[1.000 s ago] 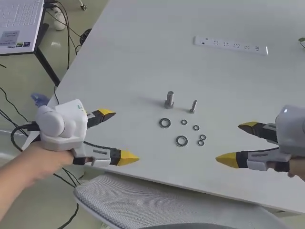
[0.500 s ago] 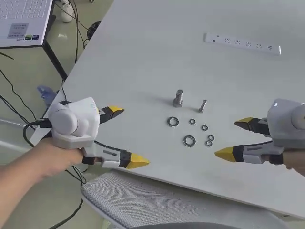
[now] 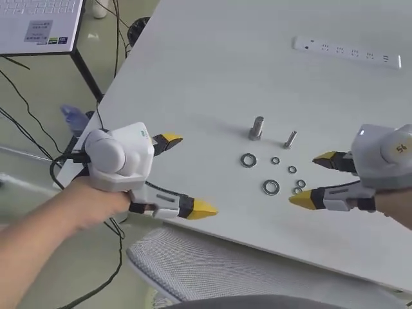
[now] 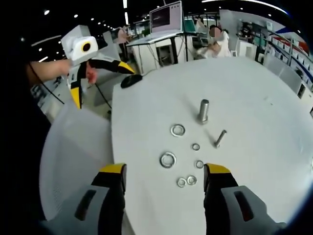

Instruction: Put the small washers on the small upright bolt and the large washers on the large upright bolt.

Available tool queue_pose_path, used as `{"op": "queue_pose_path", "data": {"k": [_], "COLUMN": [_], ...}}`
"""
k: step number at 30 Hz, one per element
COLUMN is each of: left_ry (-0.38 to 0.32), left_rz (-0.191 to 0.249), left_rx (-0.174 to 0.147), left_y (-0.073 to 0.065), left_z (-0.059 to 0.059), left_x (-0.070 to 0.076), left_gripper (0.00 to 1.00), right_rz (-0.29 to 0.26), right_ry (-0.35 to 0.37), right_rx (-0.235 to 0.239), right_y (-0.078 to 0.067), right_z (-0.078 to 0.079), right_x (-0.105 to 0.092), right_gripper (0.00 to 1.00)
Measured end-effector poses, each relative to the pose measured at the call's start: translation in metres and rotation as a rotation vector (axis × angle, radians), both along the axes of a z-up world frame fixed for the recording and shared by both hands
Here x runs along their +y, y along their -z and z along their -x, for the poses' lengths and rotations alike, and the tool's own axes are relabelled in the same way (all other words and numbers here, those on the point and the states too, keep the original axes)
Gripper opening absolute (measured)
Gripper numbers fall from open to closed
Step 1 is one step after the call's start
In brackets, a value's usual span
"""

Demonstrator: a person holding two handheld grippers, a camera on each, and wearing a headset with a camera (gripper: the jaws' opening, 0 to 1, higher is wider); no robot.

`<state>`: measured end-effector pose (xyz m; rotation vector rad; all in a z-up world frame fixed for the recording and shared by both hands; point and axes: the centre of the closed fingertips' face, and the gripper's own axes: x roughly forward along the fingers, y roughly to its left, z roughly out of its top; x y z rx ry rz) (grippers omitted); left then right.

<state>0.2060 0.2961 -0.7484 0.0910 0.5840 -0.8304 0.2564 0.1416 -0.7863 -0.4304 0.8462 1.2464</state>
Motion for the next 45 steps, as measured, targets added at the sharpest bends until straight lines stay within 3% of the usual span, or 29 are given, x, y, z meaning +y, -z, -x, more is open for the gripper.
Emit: {"op": "queue_pose_path", "data": {"k": [9,19,25,37,42,45], "left_ry": [0.009,0.011,0.020,0.046,0.045,0.050], "left_rz": [-0.008,-0.013,-0.010,-0.013,0.011,-0.004], "left_rx": [0.009,-0.005,0.010,0.012,0.016,0.017], "left_y": [0.005,-0.002,0.001,0.002,0.001,0.004], "left_z": [0.002,-0.003,-0.001,-0.001,-0.002,-0.002], "left_x": [0.001,0.003,0.004,0.005,0.004,0.005], "left_gripper": [0.96,0.93,0.93,0.92,0.90,0.89], "right_rz": [0.050,0.089,0.156,0.191,0.231,0.261], "right_ry": [-0.043,-0.072,-0.122,-0.153,-0.188,-0.216], "right_rx": [0.000,0.014,-0.005,0.012,-0.002,-0.011], "right_y": [0.008,0.021,0.034,0.041,0.051,0.058], "right_z": [-0.003,-0.002,-0.001,-0.002,-0.005,-0.004], "right_x": [0.008,0.013,0.011,0.024,0.025,0.026], "right_gripper": [0.63,0.61,0.60,0.54,0.50,0.48]}}
